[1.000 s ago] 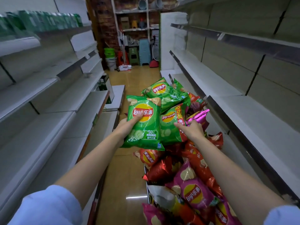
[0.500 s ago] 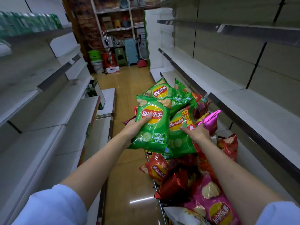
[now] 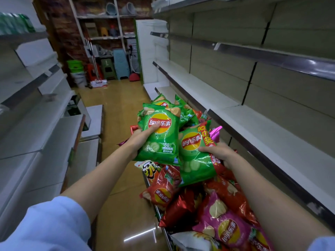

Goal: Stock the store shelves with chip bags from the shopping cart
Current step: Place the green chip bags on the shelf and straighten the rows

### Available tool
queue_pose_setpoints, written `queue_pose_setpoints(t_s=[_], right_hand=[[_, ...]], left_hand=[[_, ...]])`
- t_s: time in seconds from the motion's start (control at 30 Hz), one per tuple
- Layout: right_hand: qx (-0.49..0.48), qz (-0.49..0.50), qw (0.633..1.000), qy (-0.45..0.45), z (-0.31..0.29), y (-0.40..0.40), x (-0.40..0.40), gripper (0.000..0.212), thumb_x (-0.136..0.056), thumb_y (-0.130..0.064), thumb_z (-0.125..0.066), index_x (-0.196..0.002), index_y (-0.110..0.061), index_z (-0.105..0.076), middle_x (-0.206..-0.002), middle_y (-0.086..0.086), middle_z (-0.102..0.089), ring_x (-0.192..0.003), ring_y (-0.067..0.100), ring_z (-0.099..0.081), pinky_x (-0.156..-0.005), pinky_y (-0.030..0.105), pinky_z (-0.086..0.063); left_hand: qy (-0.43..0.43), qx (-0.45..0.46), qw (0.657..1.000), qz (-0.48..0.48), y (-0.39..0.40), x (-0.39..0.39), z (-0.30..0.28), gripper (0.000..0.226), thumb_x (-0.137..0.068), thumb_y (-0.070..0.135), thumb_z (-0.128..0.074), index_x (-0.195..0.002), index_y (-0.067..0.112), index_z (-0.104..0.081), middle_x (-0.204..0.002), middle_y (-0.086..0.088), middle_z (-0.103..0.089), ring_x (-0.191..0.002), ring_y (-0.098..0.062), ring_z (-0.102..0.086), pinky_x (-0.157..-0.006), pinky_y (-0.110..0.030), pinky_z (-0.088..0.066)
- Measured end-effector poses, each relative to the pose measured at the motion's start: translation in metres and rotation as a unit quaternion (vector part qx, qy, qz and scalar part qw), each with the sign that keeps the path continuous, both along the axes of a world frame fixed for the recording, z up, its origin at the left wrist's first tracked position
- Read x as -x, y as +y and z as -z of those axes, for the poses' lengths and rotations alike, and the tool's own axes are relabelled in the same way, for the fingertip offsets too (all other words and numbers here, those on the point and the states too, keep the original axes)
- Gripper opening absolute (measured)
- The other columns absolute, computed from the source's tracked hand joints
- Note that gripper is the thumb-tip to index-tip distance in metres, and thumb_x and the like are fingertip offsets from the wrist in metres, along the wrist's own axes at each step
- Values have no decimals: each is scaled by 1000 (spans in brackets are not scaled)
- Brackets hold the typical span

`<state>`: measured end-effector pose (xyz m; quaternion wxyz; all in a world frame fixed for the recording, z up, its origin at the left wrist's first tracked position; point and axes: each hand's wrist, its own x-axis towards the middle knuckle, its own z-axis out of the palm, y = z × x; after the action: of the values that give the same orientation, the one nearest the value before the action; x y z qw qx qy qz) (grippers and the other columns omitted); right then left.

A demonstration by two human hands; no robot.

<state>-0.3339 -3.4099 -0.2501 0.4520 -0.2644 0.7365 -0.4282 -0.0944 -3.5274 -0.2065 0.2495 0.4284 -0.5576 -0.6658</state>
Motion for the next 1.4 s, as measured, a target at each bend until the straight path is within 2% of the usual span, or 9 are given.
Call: queue_pose_setpoints(t_s=[0.13,0.27,0.53,0.6,0.7,0.87,0.97,1.3,1.4], right_hand=[[35,10,998,-47,-22,13,4,29,-78,-11,-78,-102,-3,-65,-69,10,-73,-56,21,-70,-52,29,-56],[103,39,992,-70,-39,16,7,37,-75,-12,-79,-109,-8,-64,-91,14,-73,-75,26,-71,-61,32,-56],[227,103,967,-60,-73,35,21,41,-79,-13,-76,-117,-11,-60,-104,14,-72,-87,28,-70,-74,38,-57],[238,113,963,-49,-83,45,26,44,-79,-13,-76,-119,-10,-59,-106,14,-71,-89,28,-70,-75,38,-58],[258,136,956,-33,-98,65,33,45,-80,-12,-74,-121,-10,-57,-102,13,-72,-82,24,-71,-65,33,-59],[272,186,944,-6,-125,101,45,47,-79,-11,-75,-121,-9,-54,-98,12,-71,-76,22,-70,-57,30,-58],[295,210,932,17,-142,124,54,51,-77,-9,-75,-122,-11,-51,-102,12,-70,-80,25,-70,-63,34,-58],[336,276,898,72,-182,233,62,34,-78,-5,-73,-107,-17,-59,-92,8,-72,-68,19,-72,-54,28,-57],[334,313,885,88,-189,274,61,40,-77,-7,-75,-111,-17,-57,-97,10,-71,-77,23,-71,-63,33,-58]], left_hand=[[13,7,1000,5,-3,5,-4,56,-81,49,-66,-117,7,-60,-100,-12,-74,-82,-27,-71,-77,-38,-58],[34,20,999,20,-4,11,-13,51,-83,50,-64,-114,10,-61,-93,-8,-75,-77,-25,-72,-72,-35,-58],[64,60,995,56,-1,38,-43,59,-78,51,-67,-119,9,-59,-90,-6,-74,-70,-21,-72,-63,-29,-57],[76,75,992,62,3,48,-53,70,-71,57,-71,-121,10,-56,-96,-7,-73,-78,-23,-71,-73,-35,-58],[77,102,989,72,3,72,-64,112,-48,73,-79,-134,10,-46,-124,-13,-63,-107,-32,-64,-97,-49,-50],[124,110,977,132,33,108,-87,62,-66,53,-69,-111,12,-54,-99,-8,-72,-82,-24,-72,-71,-34,-59],[139,132,968,164,47,124,-99,62,-67,50,-69,-112,10,-56,-97,-8,-73,-81,-24,-73,-69,-33,-59],[209,131,940,235,126,176,-136,29,-84,34,-67,-104,14,-59,-95,-7,-73,-74,-17,-73,-59,-27,-58],[223,119,933,258,163,192,-139,37,-79,36,-69,-105,13,-58,-96,-9,-73,-75,-20,-72,-63,-31,-60]])
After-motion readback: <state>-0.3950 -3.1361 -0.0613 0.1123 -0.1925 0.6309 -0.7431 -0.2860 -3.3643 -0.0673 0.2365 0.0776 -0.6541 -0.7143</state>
